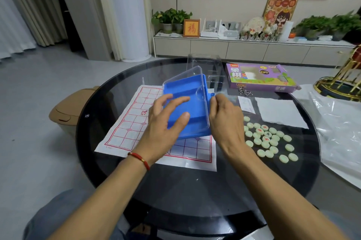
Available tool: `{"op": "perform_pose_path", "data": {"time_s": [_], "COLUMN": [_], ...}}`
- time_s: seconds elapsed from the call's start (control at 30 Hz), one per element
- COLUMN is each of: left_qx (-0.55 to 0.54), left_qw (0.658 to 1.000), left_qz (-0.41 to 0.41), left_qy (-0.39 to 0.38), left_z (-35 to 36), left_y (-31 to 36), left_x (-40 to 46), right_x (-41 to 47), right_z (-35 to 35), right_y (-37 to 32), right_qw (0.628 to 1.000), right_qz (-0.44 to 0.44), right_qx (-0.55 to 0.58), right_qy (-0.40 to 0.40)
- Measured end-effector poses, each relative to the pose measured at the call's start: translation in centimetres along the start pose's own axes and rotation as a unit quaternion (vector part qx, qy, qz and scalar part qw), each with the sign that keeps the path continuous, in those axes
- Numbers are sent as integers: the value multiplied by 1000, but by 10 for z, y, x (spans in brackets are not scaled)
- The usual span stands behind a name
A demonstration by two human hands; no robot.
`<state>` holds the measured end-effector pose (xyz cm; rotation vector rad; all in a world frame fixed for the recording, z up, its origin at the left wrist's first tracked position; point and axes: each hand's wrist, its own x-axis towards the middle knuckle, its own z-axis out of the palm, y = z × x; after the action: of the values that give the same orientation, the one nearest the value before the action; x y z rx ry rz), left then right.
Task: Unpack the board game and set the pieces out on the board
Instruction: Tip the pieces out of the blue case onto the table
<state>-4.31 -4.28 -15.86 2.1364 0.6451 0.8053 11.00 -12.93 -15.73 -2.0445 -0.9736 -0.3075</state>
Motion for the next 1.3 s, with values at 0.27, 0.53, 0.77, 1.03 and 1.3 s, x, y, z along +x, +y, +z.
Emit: {"op": "perform_pose_path", "data": {"time_s": [0.27, 0.53, 0.77, 1.03, 1.3], "left_qx": [-333, -345, -310, -230, -218], "left_qw": [917, 920, 941, 967, 967], "left_qz": [-218, -185, -136, -111, -131], "left_qy": [15, 2, -19, 14, 21], "left_z": [-3, -15, -26, -19, -24], "left_y": [-13, -14, -16, -16, -21], "left_x": [6, 4, 2, -2, -4], "right_x": [7, 8, 10, 6, 5], "right_z": [-12, -21, -28, -24, -11], "right_y": [-6, -6, -1, -1, -5], "right_qw": [951, 793, 768, 825, 837], "right_qz": [108, 228, 209, 184, 210], "right_qx": [278, 499, 520, 457, 428], "right_qy": [-85, -265, -310, -279, -269]}}
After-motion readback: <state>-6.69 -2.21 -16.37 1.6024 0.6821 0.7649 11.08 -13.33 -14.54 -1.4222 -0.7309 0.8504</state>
